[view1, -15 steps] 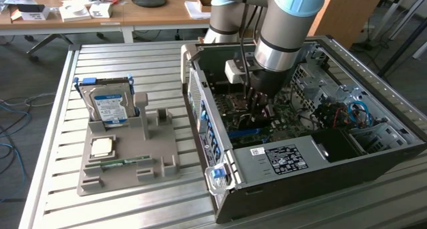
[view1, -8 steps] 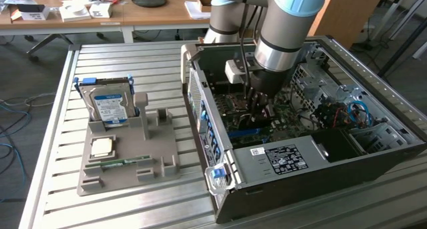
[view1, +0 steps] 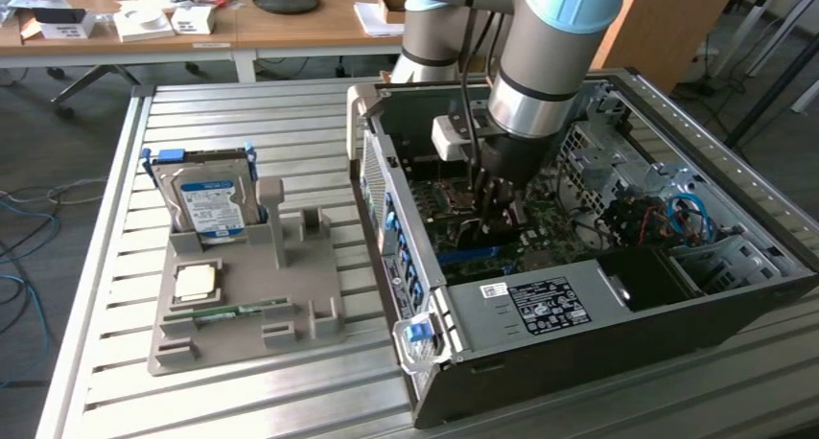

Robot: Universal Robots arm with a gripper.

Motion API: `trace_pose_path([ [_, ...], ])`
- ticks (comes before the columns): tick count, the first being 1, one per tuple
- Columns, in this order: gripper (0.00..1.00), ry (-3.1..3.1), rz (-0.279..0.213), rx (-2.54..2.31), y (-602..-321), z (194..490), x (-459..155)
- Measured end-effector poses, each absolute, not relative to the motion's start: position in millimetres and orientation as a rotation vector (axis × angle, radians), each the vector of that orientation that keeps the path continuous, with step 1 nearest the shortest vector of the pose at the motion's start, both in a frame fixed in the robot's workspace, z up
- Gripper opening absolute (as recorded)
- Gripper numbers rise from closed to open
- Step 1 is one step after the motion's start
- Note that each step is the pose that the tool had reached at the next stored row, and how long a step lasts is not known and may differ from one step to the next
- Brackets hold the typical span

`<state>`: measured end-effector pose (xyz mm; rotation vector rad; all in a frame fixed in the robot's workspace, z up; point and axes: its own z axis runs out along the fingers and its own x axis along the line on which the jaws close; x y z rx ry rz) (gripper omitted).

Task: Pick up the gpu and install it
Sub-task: 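Insert the gpu into the slot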

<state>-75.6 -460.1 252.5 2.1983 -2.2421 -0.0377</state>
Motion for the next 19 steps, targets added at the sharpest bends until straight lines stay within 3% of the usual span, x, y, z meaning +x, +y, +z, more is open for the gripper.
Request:
trace_pose_path([
  [19, 0.26, -2.242, -0.038, 2.199, -460.1, 249.4, -75.5],
])
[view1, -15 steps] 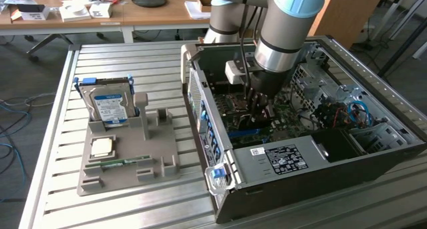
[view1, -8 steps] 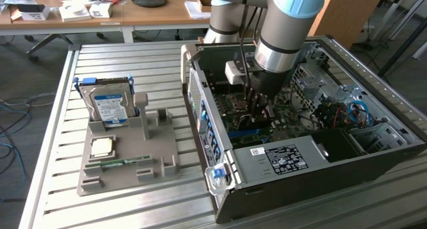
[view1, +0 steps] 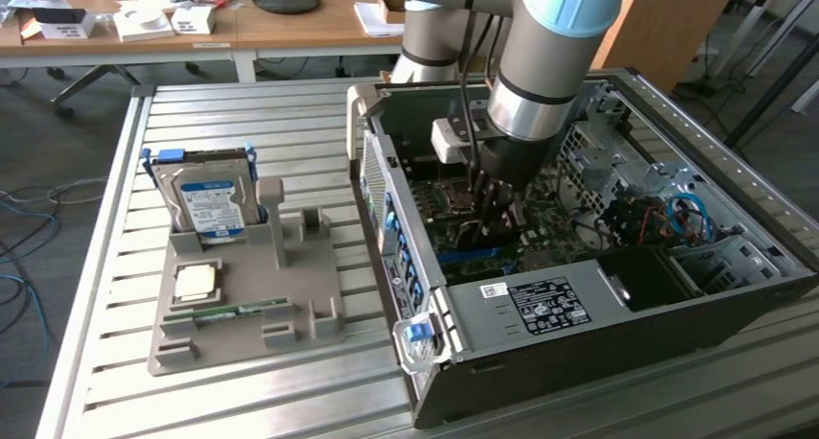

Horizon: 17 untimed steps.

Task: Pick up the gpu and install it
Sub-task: 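Insert the gpu into the slot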

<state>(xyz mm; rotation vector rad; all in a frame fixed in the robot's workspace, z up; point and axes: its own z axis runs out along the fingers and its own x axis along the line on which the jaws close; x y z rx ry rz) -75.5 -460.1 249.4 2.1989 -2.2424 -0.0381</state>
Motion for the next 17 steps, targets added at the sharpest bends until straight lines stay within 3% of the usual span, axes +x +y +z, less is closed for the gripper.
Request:
trace_pose_path([
  [17, 0.26, -2.242, -0.037, 2.199, -460.2, 246.9, -75.6],
])
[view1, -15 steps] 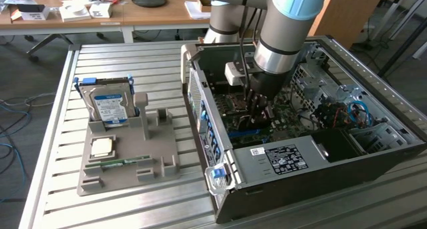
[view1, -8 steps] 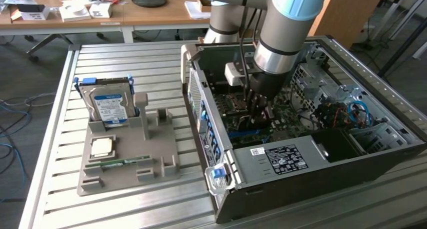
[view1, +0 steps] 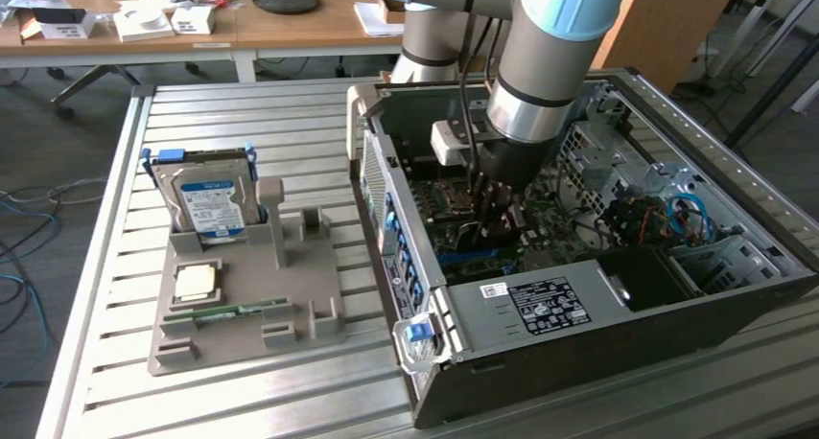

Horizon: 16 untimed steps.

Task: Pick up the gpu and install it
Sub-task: 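Insert the gpu into the slot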

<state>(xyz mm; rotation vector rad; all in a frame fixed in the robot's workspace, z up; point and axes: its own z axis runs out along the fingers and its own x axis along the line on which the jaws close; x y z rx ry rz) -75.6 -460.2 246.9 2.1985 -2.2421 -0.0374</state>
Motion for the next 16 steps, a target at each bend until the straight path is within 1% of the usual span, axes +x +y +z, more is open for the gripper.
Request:
trace_pose_path([
  [16, 0.26, -2.242, -0.037, 2.199, -460.2, 245.0, -75.6],
])
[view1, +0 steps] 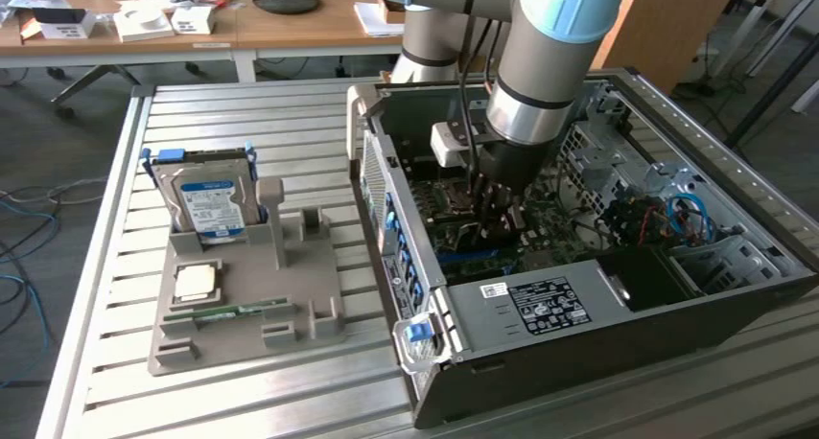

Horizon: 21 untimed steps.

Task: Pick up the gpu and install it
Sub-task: 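Insert the gpu into the slot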

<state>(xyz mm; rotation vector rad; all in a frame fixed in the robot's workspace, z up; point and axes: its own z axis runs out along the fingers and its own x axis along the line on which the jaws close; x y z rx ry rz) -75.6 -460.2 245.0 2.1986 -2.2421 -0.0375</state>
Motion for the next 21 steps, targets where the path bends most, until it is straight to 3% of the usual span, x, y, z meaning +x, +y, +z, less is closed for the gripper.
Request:
trace_pose_path([
  [21, 0.26, -2.242, -0.037, 2.199, -460.2, 244.9, -76.8],
])
